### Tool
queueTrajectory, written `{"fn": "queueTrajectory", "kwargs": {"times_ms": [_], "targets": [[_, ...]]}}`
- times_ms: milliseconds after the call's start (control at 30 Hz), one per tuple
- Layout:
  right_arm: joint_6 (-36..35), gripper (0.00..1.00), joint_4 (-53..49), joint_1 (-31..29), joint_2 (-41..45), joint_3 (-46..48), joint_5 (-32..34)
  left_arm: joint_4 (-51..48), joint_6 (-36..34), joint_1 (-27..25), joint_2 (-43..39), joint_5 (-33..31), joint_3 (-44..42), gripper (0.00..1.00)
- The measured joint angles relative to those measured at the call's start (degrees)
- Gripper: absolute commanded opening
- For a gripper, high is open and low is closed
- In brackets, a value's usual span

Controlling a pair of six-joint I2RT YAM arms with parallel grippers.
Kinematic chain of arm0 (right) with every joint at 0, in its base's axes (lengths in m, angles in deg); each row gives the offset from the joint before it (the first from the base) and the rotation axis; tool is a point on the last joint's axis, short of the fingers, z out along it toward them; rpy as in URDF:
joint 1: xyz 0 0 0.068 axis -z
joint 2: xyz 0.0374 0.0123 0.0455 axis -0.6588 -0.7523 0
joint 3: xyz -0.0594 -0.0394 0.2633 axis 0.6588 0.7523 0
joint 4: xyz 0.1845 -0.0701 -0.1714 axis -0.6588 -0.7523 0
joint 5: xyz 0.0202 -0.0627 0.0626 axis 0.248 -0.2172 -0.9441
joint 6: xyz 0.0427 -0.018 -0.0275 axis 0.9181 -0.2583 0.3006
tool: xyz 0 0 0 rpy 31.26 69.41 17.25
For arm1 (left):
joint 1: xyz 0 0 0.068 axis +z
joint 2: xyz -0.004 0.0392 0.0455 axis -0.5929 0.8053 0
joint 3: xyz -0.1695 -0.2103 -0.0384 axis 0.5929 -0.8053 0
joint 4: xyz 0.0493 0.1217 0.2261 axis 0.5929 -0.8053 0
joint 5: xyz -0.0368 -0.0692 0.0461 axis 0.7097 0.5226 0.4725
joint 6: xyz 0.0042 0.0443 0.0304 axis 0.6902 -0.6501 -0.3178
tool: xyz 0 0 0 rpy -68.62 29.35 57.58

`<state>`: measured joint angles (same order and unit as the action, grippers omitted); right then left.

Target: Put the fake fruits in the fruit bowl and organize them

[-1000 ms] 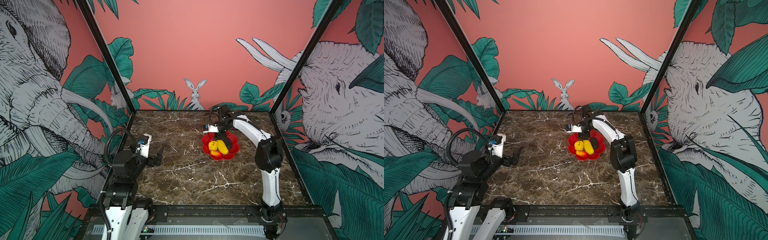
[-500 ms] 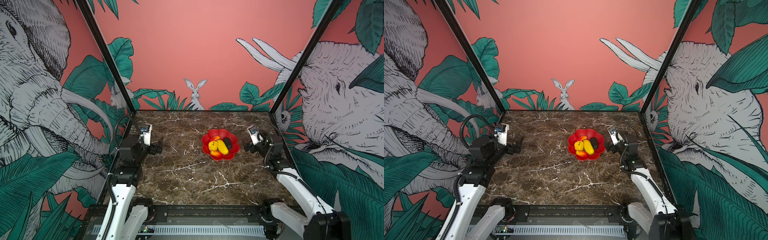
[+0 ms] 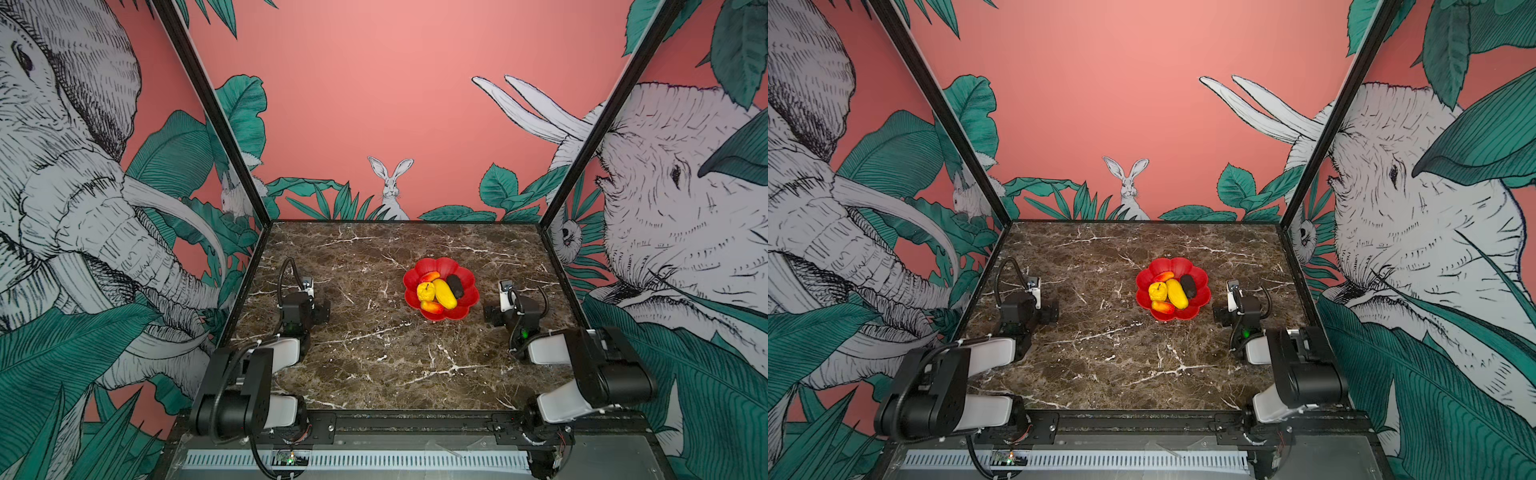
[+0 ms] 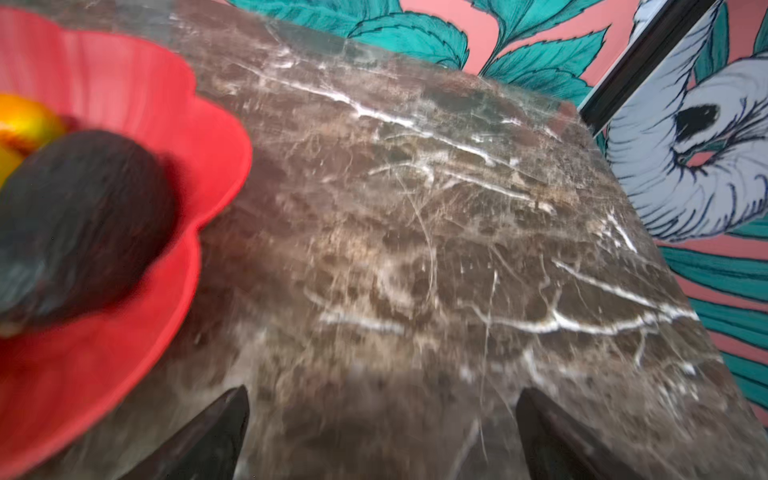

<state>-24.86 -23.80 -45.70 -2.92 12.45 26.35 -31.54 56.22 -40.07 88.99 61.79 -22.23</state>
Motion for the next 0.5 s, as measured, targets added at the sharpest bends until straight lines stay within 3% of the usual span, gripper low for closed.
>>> {"fn": "queueTrajectory", "kwargs": {"times_ms": [167, 500], "targets": [[1.5, 0.99, 1.3, 0.0, 0.1, -2.0, 3.4, 8.6, -1.1, 0.1, 9.1, 1.8, 3.5, 1.0], [3.6, 0.99, 1.2, 0.0, 0.1, -3.5, 7.9, 11.8, -1.4, 0.2, 9.4, 2.2, 3.8, 1.0]]}}
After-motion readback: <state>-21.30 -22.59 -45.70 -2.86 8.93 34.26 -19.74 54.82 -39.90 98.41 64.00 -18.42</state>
